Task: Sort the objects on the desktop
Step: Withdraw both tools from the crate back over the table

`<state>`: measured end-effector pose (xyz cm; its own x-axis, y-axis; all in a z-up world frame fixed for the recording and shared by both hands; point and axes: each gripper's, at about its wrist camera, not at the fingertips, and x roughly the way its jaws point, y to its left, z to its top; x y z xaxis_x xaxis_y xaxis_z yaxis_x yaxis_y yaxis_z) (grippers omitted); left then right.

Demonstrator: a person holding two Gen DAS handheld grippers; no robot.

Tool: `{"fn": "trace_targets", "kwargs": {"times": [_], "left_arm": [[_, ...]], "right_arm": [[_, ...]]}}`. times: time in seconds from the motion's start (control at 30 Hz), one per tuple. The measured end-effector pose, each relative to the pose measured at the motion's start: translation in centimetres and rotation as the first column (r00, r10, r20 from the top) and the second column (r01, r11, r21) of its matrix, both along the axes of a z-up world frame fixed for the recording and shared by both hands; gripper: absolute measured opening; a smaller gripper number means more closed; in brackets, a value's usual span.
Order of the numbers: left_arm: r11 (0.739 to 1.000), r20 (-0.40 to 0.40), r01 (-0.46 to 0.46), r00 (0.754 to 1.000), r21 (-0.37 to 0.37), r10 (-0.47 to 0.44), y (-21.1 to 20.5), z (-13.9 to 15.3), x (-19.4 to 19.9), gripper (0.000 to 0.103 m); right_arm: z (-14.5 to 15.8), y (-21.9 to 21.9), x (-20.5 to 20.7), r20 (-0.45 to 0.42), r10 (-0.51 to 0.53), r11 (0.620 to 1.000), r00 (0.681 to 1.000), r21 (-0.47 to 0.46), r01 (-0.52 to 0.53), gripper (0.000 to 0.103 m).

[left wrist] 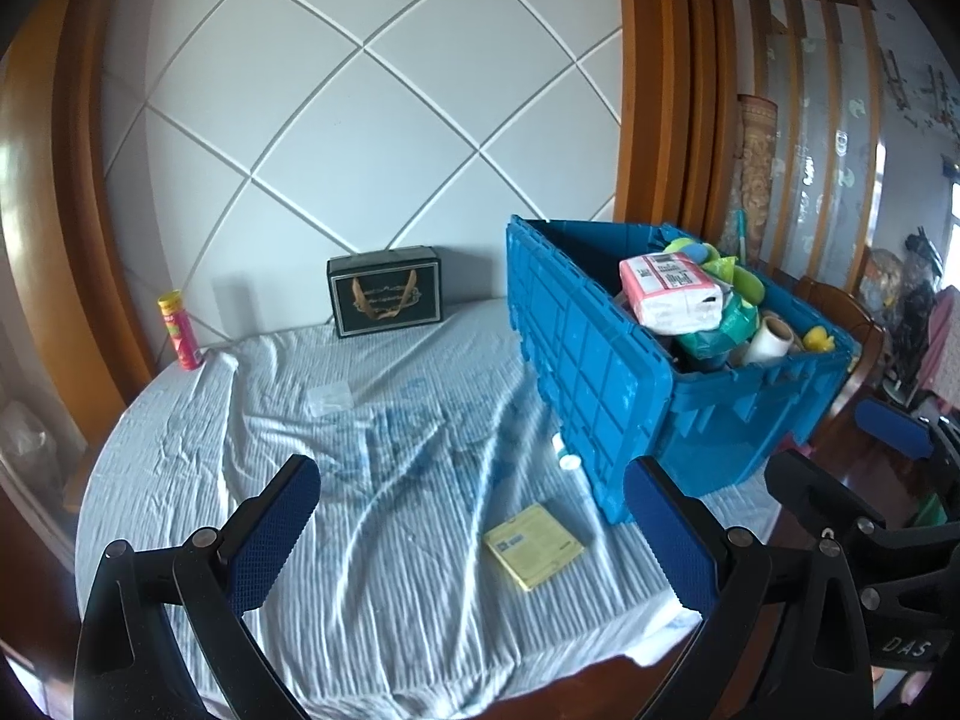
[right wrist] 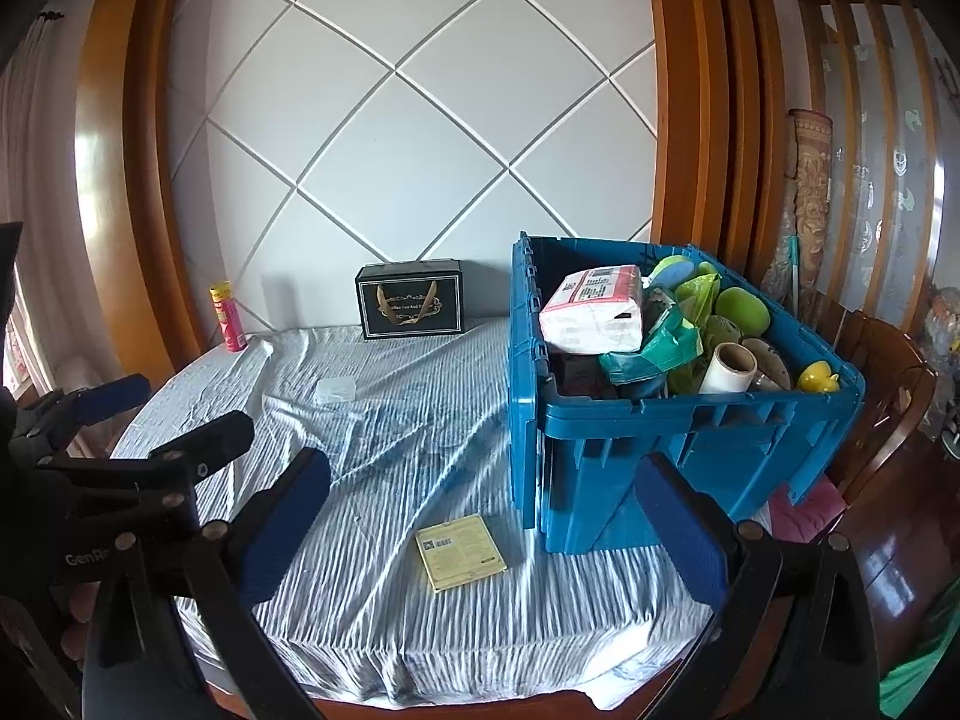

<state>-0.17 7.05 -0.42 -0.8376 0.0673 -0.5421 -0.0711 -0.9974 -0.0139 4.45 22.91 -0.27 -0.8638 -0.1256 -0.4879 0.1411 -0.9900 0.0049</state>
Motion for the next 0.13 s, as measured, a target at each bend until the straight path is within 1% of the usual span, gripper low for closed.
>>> {"fn": "trace_targets", "kwargs": {"times": [0.13], "left_arm": [[1.000, -0.017, 0.000, 1.000, -0.010, 0.000, -0.01, 0.25, 0.31, 0.102]], "right_arm": [[0.01, 0.18, 0.05, 0.002, -0.007, 1.000, 1.000, -0.007, 0.007, 0.103]]}}
